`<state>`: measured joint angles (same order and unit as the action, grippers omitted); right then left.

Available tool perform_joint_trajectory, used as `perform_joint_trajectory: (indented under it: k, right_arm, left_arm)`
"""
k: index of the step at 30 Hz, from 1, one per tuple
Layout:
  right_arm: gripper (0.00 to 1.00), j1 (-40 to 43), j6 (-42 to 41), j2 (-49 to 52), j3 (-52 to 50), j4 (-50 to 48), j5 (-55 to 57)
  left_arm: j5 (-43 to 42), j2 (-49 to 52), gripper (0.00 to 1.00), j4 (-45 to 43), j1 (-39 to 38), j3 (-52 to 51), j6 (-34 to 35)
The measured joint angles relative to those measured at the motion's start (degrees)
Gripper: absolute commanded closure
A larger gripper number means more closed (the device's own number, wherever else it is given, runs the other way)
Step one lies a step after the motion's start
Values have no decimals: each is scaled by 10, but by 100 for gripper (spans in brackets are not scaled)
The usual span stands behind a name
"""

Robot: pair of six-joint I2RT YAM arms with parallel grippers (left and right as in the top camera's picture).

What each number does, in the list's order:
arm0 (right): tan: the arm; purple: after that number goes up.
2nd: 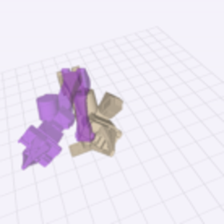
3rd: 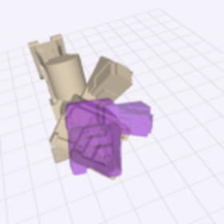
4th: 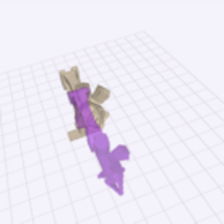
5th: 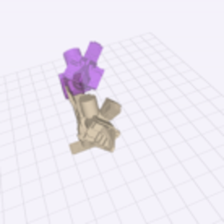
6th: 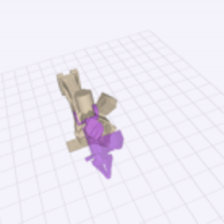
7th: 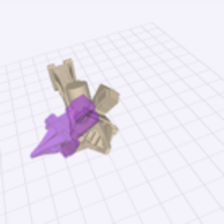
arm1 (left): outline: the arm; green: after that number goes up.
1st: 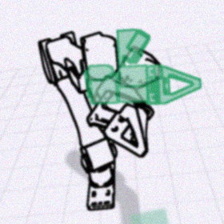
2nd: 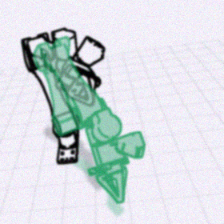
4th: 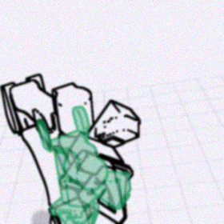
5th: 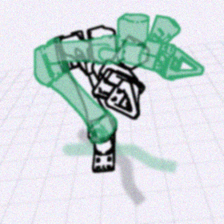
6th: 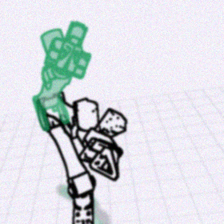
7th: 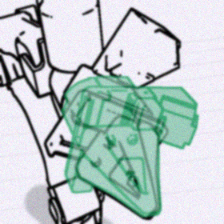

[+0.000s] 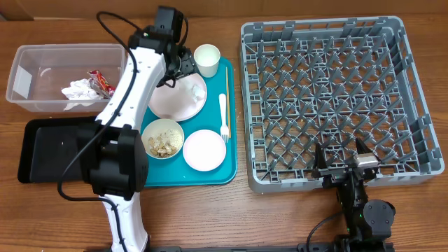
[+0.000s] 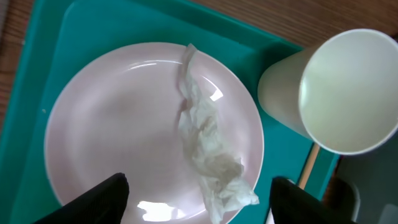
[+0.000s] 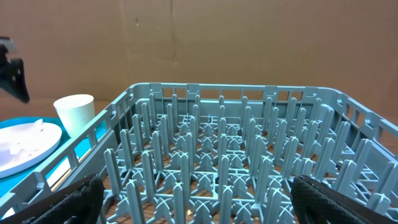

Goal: Sort waste into correct bins and load items into the dishwasher rack
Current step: 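Return the left gripper to the plate and pinch the remaining tissue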

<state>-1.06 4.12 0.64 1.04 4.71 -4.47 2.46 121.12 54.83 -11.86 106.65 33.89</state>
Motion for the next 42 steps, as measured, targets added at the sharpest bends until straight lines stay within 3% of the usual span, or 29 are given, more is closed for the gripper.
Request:
perform_joint_trajectory:
  k: [17,22,31,35,42]
  right_arm:
    - [0,0,0,0,0,0,0]
    - [0,0,0,0,0,0,0]
    - [0,0,0,0,0,0,0]
    - [0,0,0,0,0,0,0]
    - [0,0,0,0,0,0,0]
  left_arm:
    - [-6,0,25,-172,0,-153,73]
    - [-6,0,32,-187,0,-165,85]
    - [-6,2,32,-202,0,-174,92]
    - [-7,3,45,-208,0,-174,93]
    - [-8,7,41,-227,0,-183,96]
